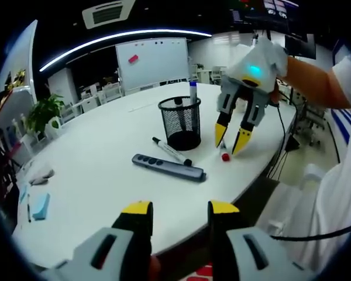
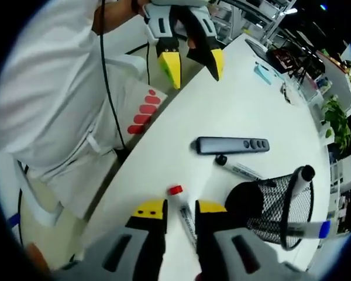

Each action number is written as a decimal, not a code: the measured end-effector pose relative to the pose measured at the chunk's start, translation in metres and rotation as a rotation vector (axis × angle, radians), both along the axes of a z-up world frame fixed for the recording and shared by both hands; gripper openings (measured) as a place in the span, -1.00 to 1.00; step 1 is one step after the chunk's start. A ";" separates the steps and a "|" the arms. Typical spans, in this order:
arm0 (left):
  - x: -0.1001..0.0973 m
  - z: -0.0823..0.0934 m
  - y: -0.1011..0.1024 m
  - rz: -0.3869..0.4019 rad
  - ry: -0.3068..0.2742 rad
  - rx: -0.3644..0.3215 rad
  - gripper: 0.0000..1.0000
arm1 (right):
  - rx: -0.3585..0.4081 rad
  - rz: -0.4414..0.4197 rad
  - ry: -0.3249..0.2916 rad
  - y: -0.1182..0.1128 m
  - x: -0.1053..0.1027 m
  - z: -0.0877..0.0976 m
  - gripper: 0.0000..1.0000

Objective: Place the scattered laser pointers and whiteboard markers into the pen holder and stack the scattered paper cups together

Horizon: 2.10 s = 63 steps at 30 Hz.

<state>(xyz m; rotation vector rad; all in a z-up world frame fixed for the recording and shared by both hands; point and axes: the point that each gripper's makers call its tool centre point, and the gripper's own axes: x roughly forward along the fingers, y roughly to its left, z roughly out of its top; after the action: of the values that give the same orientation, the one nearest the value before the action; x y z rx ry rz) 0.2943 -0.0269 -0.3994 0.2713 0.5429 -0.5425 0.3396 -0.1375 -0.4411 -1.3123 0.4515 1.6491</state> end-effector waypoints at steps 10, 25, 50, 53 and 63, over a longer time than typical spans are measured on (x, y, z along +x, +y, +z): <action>-0.001 0.001 0.008 0.013 -0.002 0.000 -0.24 | -0.030 0.010 0.016 0.000 0.000 -0.006 -0.65; 0.000 0.004 0.012 0.018 -0.013 0.004 -0.24 | -0.080 0.073 0.027 0.002 -0.004 -0.006 -0.73; -0.002 0.002 0.013 0.025 -0.008 -0.003 -0.24 | -0.142 0.136 0.034 0.003 -0.007 -0.012 -0.80; -0.002 0.002 0.013 0.024 -0.008 -0.002 -0.24 | -0.144 0.144 0.033 0.003 -0.008 -0.012 -0.81; -0.002 0.004 0.015 0.030 -0.013 0.000 -0.24 | -0.152 0.174 0.041 0.003 -0.009 -0.013 -0.82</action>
<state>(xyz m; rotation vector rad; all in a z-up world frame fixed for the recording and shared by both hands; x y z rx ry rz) 0.2922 -0.0121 -0.3952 0.2668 0.5332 -0.5115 0.3311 -0.1348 -0.4537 -1.4667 0.5075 1.8177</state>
